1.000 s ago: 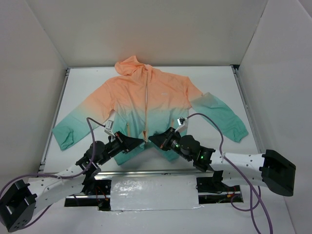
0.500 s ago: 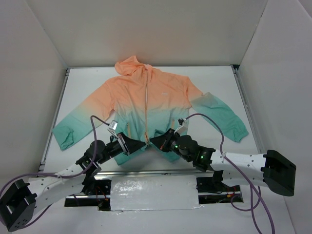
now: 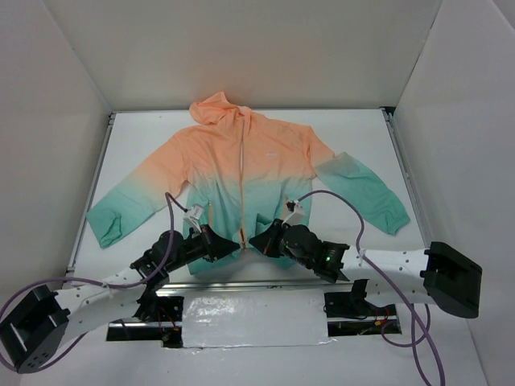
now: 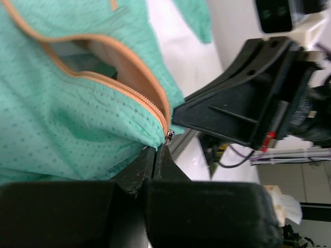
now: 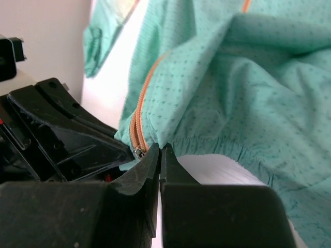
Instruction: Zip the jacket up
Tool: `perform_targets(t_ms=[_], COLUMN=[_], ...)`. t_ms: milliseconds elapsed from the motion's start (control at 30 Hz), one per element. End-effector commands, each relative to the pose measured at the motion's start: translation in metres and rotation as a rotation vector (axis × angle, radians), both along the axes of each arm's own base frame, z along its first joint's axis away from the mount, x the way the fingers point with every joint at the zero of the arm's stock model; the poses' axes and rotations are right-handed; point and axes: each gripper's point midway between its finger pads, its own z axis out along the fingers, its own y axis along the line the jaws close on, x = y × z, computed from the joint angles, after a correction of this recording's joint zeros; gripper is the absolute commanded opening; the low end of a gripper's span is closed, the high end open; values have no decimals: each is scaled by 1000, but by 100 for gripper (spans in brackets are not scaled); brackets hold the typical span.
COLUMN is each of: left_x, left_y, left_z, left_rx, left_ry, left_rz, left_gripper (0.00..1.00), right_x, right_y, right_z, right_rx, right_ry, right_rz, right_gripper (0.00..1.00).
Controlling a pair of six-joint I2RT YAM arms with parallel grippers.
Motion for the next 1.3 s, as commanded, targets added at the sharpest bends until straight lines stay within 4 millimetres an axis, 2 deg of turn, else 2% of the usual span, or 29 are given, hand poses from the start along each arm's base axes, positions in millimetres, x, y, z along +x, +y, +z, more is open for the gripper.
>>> perform_targets(t_ms=[0,167,233,267,333,400,533,700,833,867,933,1100,1267], left_x=[-9,-17,-17,-18,-19,-22,-22,-26,-26,-26,-26,-25,-24], left_y=[6,5,1,1,-2,-3,-4,-6,-9,-10,-11,-12,-12], left_z=[-43,-72,-74,-83,-83,-90,-98,-105,-105,-105,-103,-100,-96], left_rx=[121,166,165,189,166,170,179,180,174,173,165,155,150], left_ry=[54,123,123,151,146,165,184,210,211,213,211,202,190], left_rz=[-24,-64,-83,-89,-103,-113,-115,-132,-145,-147,-152,-153,-150], left_gripper=[0,0,0,0,0,0,0,0,0,0,0,0,0], right_x=[15,12,12,12,12,11,9,9,8,6,6,-3,-28], right_y=[-12,-10,-8,-8,-8,-8,-8,-4,-2,-4,-5,-6,-2], right_z=[-12,-36,-47,-52,-62,-74,-84,-82,-71,-70,-59,-53,-49], right_rx=[-63,-109,-139,-152,-180,-206,-217,-238,-235,-242,-223,-228,-200], right_ry=[-5,43,60,70,92,114,129,114,85,73,47,34,53], right_rz=[-87,-76,-71,-72,-79,-79,-75,-41,-9,0,7,66,159], right_gripper=[0,0,0,0,0,0,0,13,34,36,40,39,40])
